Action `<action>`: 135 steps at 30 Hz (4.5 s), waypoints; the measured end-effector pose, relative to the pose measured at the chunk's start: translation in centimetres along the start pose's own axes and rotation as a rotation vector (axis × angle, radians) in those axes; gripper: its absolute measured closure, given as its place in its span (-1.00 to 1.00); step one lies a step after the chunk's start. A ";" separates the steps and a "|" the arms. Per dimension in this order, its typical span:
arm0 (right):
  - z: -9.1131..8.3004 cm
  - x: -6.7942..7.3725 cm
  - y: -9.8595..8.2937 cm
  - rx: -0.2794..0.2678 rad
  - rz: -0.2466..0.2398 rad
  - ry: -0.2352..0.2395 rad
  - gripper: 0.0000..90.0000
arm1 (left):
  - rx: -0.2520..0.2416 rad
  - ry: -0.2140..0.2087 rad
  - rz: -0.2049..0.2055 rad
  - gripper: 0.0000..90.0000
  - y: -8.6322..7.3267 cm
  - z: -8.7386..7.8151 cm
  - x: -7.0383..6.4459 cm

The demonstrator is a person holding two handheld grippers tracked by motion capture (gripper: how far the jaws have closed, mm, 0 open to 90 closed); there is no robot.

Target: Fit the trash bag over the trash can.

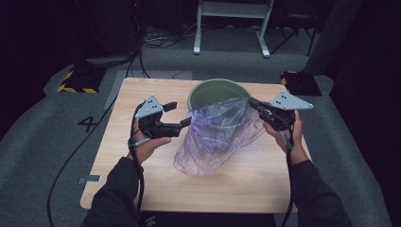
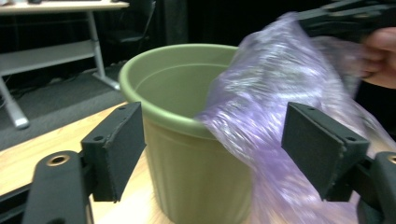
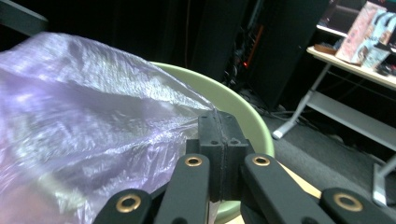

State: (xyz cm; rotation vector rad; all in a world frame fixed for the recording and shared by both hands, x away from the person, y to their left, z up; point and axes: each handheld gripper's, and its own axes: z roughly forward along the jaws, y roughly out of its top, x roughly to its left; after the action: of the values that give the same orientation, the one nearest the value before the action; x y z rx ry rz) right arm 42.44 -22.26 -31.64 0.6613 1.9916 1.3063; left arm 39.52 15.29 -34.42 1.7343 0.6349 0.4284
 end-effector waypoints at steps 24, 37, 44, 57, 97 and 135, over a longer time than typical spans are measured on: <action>1.9 -1.5 -1.0 0.101 0.042 -0.013 1.00 | 0.165 -0.091 0.308 0.99 -0.8 2.8 -5.2; 2.1 -2.2 -1.4 0.113 0.061 -0.031 1.00 | 0.100 -0.045 0.142 -0.50 -0.4 2.8 -3.9; 2.3 -2.4 -1.7 0.119 0.067 -0.036 0.96 | 0.108 0.000 0.128 -0.18 0.3 3.4 -3.3; 2.4 -2.9 -1.8 0.138 0.066 -0.045 0.96 | 0.062 -0.029 0.088 0.97 2.4 3.2 -0.5; -5.7 2.0 -2.3 -0.060 -0.193 0.345 -0.55 | 0.157 0.108 -0.033 0.99 2.1 5.1 5.2; 2.1 -0.2 0.8 0.123 -0.002 0.025 1.00 | 0.193 -0.057 0.245 -0.66 2.3 0.6 -3.7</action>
State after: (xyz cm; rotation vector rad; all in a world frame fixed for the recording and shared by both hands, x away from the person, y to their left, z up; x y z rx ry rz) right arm 44.23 -20.90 -31.46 0.7030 2.1050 1.2034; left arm 37.37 12.17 -32.18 2.0118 0.4350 0.4982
